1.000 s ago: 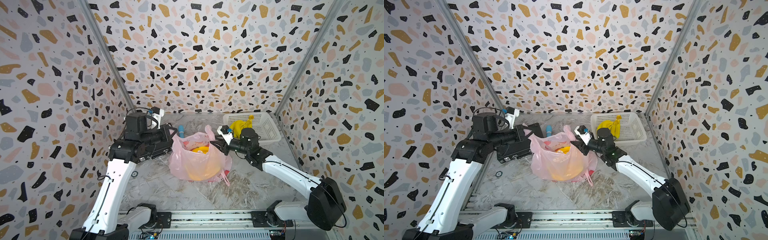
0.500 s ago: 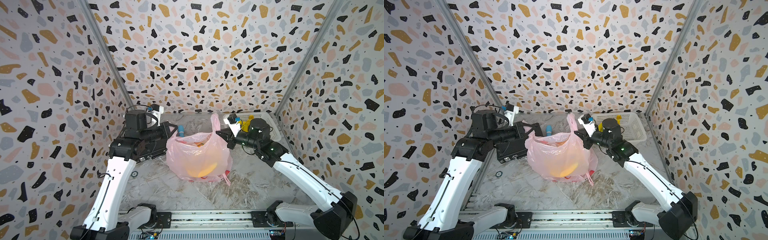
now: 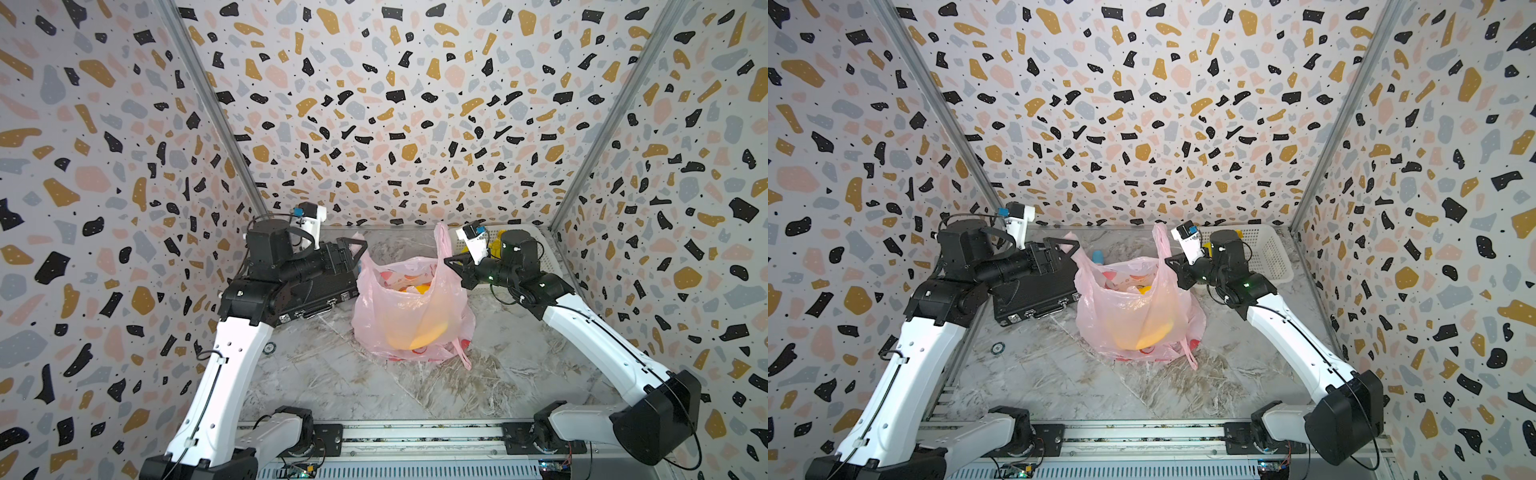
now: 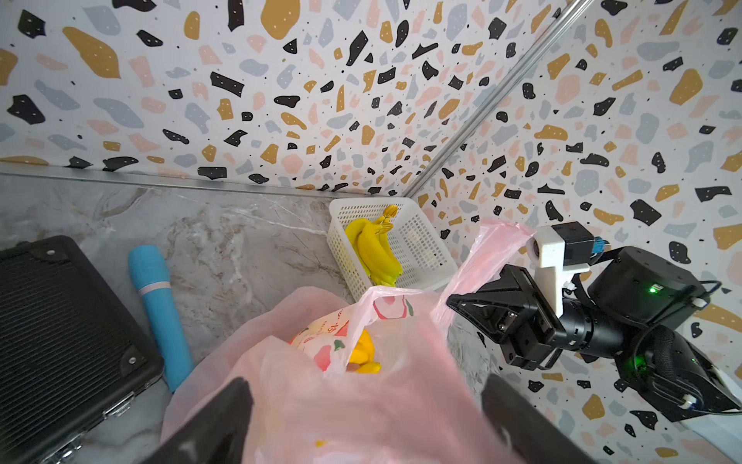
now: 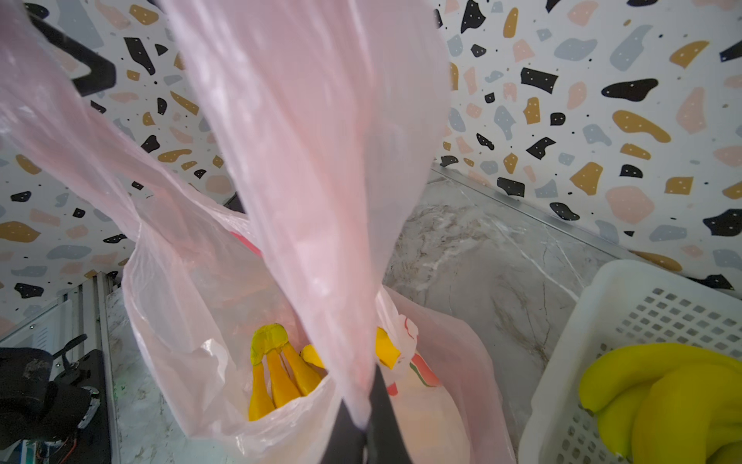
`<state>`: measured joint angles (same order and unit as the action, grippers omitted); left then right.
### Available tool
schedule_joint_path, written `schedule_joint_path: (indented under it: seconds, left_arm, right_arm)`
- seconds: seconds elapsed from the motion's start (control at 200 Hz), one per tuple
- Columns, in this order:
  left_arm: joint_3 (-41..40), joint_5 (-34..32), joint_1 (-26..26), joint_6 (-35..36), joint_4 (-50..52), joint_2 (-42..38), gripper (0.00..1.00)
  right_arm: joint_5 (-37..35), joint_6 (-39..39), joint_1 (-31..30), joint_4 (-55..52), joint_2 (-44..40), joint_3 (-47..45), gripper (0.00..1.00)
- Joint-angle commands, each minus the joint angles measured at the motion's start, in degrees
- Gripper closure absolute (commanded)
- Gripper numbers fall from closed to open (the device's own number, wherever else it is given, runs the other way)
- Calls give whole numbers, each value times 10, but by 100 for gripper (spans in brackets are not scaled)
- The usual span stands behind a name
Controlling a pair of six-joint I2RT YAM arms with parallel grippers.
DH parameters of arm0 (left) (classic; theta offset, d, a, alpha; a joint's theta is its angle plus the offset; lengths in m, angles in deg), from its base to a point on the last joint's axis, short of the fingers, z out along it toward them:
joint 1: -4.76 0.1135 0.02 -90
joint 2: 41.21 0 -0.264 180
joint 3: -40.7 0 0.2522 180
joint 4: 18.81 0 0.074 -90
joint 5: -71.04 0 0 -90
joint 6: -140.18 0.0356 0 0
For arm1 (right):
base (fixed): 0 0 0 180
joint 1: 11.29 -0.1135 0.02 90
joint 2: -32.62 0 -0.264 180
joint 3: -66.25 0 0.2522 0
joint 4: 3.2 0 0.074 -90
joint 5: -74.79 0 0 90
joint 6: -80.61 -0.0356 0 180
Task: Place the banana into a plastic bag & tie a knot
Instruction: Adjust the plastic bag.
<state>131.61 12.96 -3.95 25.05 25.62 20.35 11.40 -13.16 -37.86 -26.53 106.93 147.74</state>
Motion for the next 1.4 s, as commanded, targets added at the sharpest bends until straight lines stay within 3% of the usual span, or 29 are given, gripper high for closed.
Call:
schedule_joint_path:
  seconds: [0.0,0.11,0.2,0.38,0.566,0.906,1.396]
  left_arm:
    - [-42,-46,1,14,-48,-72,1]
    - [-77,-58,1,12,-43,-126,1]
    - [-152,-55,1,-10,-84,-174,1]
    - [-368,-31,1,-60,-313,-262,1]
    - [-459,16,0,-35,-504,-235,1]
    - [-385,174,5,117,-451,-143,0]
    - [-307,275,30,173,-458,14,21]
  right_arm:
    - [24,-20,12,1,-12,7,100]
    - [30,-22,17,-5,-8,9,100]
    - [34,-23,21,-9,-8,7,100]
    - [45,-30,27,-13,-9,6,100]
    - [49,-34,28,-23,-13,3,100]
    - [62,-36,28,-26,-18,-1,100]
    - [72,-41,28,-27,-11,-1,100]
